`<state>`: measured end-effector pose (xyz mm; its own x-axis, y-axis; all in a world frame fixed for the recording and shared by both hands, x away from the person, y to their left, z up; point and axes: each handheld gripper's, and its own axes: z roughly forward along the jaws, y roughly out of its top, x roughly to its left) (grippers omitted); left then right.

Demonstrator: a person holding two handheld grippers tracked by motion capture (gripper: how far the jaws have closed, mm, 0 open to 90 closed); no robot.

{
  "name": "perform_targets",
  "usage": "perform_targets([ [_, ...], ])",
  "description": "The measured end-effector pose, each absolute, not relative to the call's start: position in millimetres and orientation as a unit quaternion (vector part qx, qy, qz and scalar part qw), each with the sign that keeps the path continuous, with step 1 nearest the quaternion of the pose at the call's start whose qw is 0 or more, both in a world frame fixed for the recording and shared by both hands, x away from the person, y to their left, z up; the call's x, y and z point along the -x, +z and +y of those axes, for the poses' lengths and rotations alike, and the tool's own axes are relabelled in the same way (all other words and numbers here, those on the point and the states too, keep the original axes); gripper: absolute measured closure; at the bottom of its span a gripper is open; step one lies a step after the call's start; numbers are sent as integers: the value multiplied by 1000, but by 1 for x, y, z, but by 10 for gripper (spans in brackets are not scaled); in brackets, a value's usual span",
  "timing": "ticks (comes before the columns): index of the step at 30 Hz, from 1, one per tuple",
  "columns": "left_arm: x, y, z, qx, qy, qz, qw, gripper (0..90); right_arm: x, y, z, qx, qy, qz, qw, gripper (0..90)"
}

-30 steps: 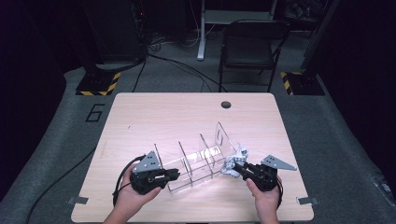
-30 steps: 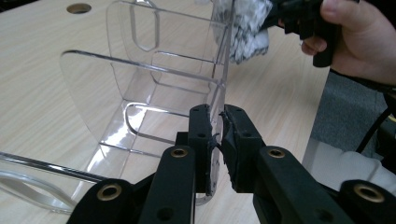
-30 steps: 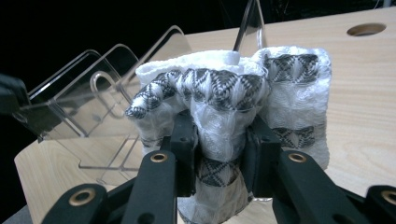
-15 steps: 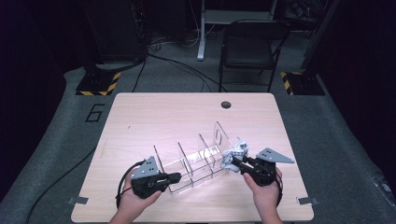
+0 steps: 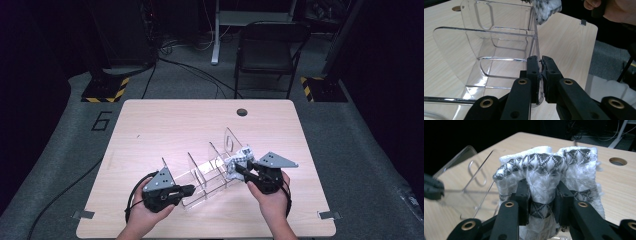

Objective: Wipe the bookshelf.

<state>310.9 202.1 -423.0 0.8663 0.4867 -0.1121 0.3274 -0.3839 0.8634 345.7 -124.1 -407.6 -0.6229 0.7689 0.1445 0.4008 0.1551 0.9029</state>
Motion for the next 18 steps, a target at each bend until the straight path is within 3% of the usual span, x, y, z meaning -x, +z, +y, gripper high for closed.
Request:
perform_targets([
  [8,-309,-423,202,-825,85,255,497,849,-356,-398,-135,-424,530,709,188,690],
  [12,-309,-424,203,-822,87,258,500,850,-353,-382,-129,-393,547,705,223,693],
  [18,-307,-425,202,-823,101,251,499,850,-365,-408,-120,-415,511,729,188,682],
])
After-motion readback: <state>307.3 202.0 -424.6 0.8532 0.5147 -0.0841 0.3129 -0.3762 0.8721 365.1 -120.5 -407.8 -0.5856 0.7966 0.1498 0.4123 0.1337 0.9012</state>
